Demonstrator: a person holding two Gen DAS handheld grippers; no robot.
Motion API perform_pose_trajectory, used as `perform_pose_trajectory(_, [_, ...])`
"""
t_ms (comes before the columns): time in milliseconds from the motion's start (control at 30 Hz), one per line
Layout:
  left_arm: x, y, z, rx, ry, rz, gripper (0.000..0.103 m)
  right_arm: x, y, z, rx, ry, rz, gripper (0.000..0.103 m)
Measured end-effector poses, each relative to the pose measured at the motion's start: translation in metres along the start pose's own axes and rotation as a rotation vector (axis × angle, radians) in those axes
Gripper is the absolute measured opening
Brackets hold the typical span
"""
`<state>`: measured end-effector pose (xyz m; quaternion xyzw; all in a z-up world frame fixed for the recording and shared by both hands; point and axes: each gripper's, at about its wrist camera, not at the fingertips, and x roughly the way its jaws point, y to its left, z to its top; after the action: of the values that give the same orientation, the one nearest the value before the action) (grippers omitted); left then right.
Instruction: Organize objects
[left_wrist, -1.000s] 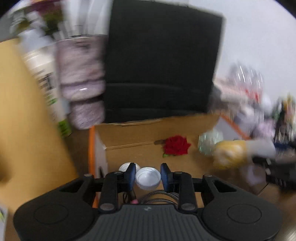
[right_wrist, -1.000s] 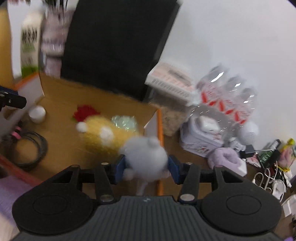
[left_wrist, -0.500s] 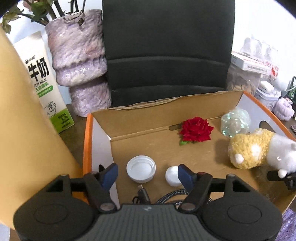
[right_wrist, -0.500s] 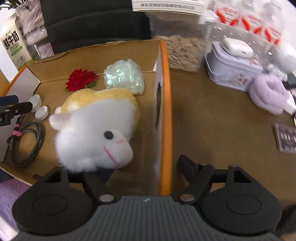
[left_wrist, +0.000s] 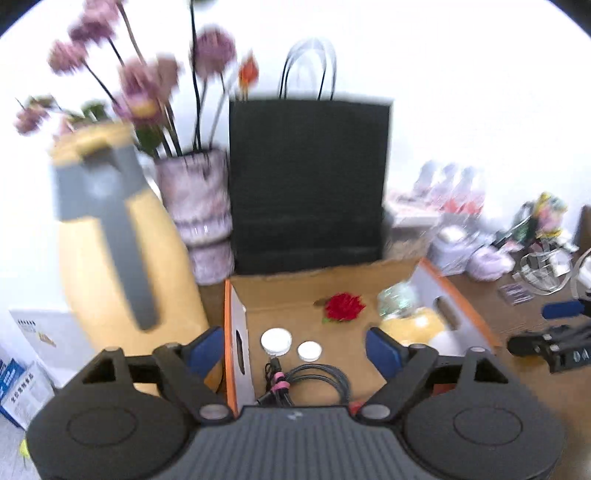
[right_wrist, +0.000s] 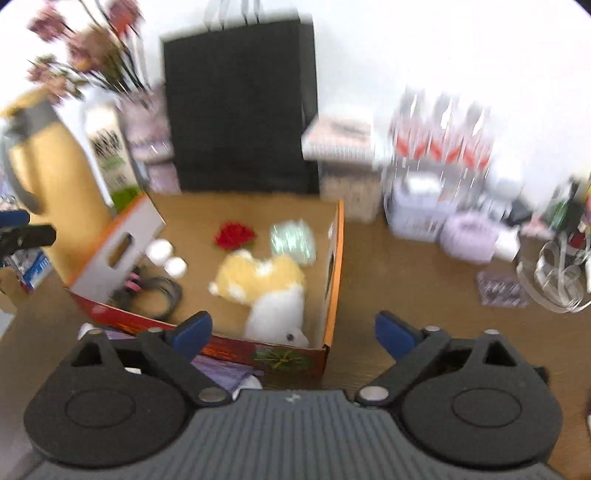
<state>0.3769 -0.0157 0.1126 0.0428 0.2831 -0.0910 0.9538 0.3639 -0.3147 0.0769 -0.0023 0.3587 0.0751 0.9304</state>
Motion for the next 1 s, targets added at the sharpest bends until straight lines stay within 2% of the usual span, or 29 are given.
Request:
perform_pose_trajectory(67, [-0.039,-0.007,-0.016,0.016,-0.062,-0.012,0.089,-0.033,0.005,-0.009,-0.007,-0.080,0.022,0.102])
perform_pose_trajectory(133, [-0.087,-0.012,-0.050,-0.004,-0.138,-0.004,0.090,-0.071,0.010,-0.037,-0.015,-0.178,0.034,0.103])
perform_pose_trajectory(200, [-0.131,-0.016,-0.095,-0.012,-0.221,-0.054,0.100,-0.107,0.022,-0.083,-0.019,-0.266,0.032,0.103])
perform_pose_trajectory(233, [-0.154,-0.019,-0.126,-0.025,-0.245,-0.089,0.101,-0.121,0.030,-0.107,-0.019,-0.294,0.034,0.103])
perform_pose_trajectory(333, [-0.196,-0.026,-0.199,-0.087,-0.229,-0.145,0.101,-0.159,0.057,-0.194,-0.029,-0.327,0.032,0.103])
perform_pose_trajectory(400, [-0.213,-0.029,-0.236,-0.096,-0.131,-0.106,0.100,-0.173,0.074,-0.241,-0.106,-0.260,0.026,0.103])
perform_pose_trajectory(467, [-0.230,-0.024,-0.254,-0.057,-0.092,-0.083,0.100,-0.187,0.087,-0.273,-0.222,-0.173,0.036,0.103])
perform_pose_trajectory(567, [-0.242,-0.012,-0.255,-0.059,-0.081,-0.039,0.100,-0.202,0.090,-0.286,-0.276,-0.161,0.077,0.103])
perform_pose_trajectory(667, [-0.238,-0.008,-0.245,-0.097,-0.115,0.002,0.100,-0.200,0.091,-0.273,-0.238,-0.210,0.036,0.103])
perform_pose_trajectory(800, [-0.218,-0.004,-0.235,-0.139,-0.126,-0.017,0.094,-0.180,0.085,-0.260,-0.121,-0.191,0.008,0.103])
perform_pose_trajectory(1000, [-0.172,0.015,-0.224,-0.138,-0.082,-0.017,0.089,-0.148,0.074,-0.246,-0.077,-0.213,0.009,0.098])
